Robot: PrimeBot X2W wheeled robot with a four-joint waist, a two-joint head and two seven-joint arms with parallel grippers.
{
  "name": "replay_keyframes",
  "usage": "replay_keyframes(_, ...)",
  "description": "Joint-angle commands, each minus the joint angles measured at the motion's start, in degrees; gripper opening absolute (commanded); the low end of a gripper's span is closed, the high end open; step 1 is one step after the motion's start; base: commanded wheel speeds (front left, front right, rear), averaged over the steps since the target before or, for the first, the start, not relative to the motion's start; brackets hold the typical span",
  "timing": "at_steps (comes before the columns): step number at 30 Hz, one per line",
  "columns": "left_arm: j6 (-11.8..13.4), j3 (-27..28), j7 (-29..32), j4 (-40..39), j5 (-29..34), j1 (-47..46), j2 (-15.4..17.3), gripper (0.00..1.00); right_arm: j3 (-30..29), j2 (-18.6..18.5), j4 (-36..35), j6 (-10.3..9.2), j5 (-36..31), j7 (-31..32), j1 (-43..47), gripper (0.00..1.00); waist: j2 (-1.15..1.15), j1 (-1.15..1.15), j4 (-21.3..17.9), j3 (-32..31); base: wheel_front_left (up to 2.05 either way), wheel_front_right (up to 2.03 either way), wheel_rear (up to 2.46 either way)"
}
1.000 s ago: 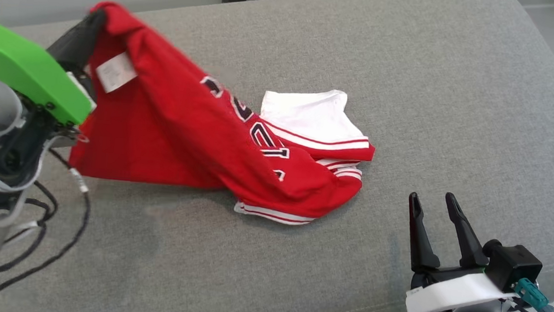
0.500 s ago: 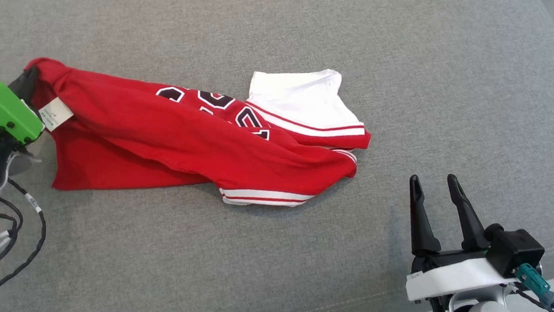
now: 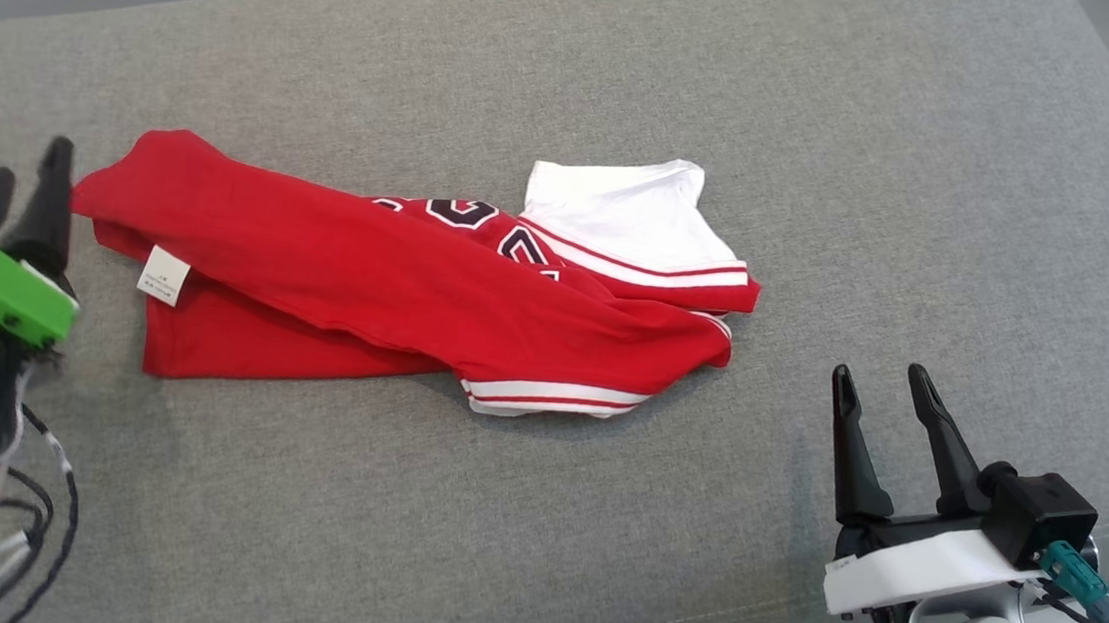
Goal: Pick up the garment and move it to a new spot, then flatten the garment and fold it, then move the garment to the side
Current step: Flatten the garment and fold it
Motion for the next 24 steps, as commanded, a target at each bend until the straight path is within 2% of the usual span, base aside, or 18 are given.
replay_keyframes(1,-0.2,-0.7,-0.4,-0.6,0.8,1.8,-0.2,1.0,-0.4,-0.1,-0.3,-0.02,-0.4,-0.2,0.7,1.0,0.66,0.0,0.9,-0.4,0.0,0.0,0.0)
replay_keyframes(6,0.6,-3.3,-1.4,-1.0,1.9,5.2,-3.0,1.0,-0.7,-0.1,-0.6,-0.01,-0.8,-0.2,0.9,1.0,0.66,0.0,2.3,0.3,0.0,0.0,0.0)
replay_keyframes(11,0.2,-4.1,-2.7,3.2,2.8,3.0,-4.8,1.0,-0.1,-0.1,-0.6,-0.02,-1.6,-0.2,-0.2,1.0,0.66,0.0,2.5,1.4,0.0,0.0,0.0)
replay_keyframes(18,-3.3,-5.5,-4.6,10.6,5.5,-2.4,-4.7,1.0,-0.4,-0.1,-0.7,-0.02,-2.5,-0.2,-0.8,1.0,0.66,0.0,2.0,3.5,0.0,0.0,0.0)
replay_keyframes(24,-4.6,-7.8,-4.6,16.6,8.9,-5.7,-3.2,1.0,0.2,-0.1,-0.8,-0.02,-2.3,-0.2,-0.7,1.0,0.66,0.0,1.3,4.3,0.0,0.0,0.0)
